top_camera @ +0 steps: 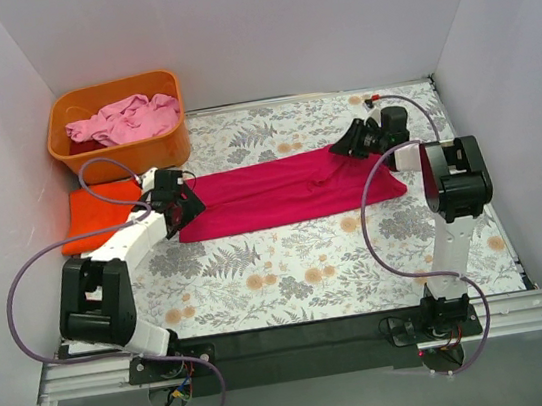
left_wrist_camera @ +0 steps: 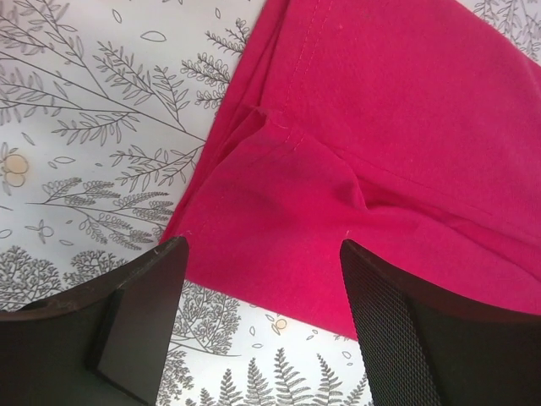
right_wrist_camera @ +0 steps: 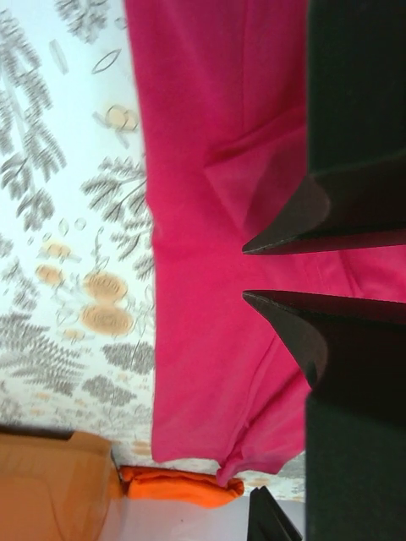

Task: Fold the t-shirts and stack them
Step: Fold the tshirt

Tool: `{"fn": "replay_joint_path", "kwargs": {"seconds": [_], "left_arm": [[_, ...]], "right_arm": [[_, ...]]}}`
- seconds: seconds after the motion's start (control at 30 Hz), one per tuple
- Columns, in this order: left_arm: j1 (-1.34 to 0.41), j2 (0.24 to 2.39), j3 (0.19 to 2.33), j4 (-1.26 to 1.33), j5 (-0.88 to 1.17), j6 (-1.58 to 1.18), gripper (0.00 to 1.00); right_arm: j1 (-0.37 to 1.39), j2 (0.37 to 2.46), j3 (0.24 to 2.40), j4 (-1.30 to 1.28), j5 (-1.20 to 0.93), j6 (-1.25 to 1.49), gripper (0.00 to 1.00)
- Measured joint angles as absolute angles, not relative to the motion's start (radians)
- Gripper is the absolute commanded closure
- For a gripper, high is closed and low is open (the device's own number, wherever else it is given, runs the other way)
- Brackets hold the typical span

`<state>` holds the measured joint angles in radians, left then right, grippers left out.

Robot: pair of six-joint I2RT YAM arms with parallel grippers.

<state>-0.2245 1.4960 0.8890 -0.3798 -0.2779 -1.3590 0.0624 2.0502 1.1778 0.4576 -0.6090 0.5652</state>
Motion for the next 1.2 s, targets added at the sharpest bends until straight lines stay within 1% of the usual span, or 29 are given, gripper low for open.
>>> {"fn": "replay_joint_path", "kwargs": {"seconds": [0.23,0.53,0.7,0.73,0.8,0.97,1.1,1.2], "left_arm": [[-0.224,1.545,0.899,-0.389,-0.273,-1.380,0.34],[-0.218,1.547,0.899,-0.412,-0.273,-1.405,0.34],[-0.218,1.547,0.910,-0.426,-0.271,-1.402,0.34],[-0.218,1.547,0.920,-0.430,-0.269,-1.401,0.34],[-0.218,1.554,0.949,-0.434,-0.262,-1.395,0.37],[-0.218,1.617,1.018,-0.425,-0.251,-1.387,0.46],[-0.218,1.682,1.027,-0.426,-0.255,-1.385,0.48],[-0.217,1.724,1.028,-0.426,-0.260,-1.384,0.49]], "right_arm": [[0.020,2.137,1.178,0.455,-0.598,0.565,0.74],[-0.058,2.141,1.191,0.459,-0.604,0.551,0.73],[-0.063,2.130,1.200,0.450,-0.613,0.552,0.70],[-0.063,2.120,1.198,0.443,-0.613,0.553,0.70],[-0.063,2.075,1.178,0.424,-0.609,0.551,0.69],[-0.059,1.872,1.087,0.361,-0.575,0.540,0.69],[-0.056,1.732,0.987,0.339,-0.539,0.537,0.69],[-0.056,1.689,0.903,0.314,-0.506,0.530,0.69]]}}
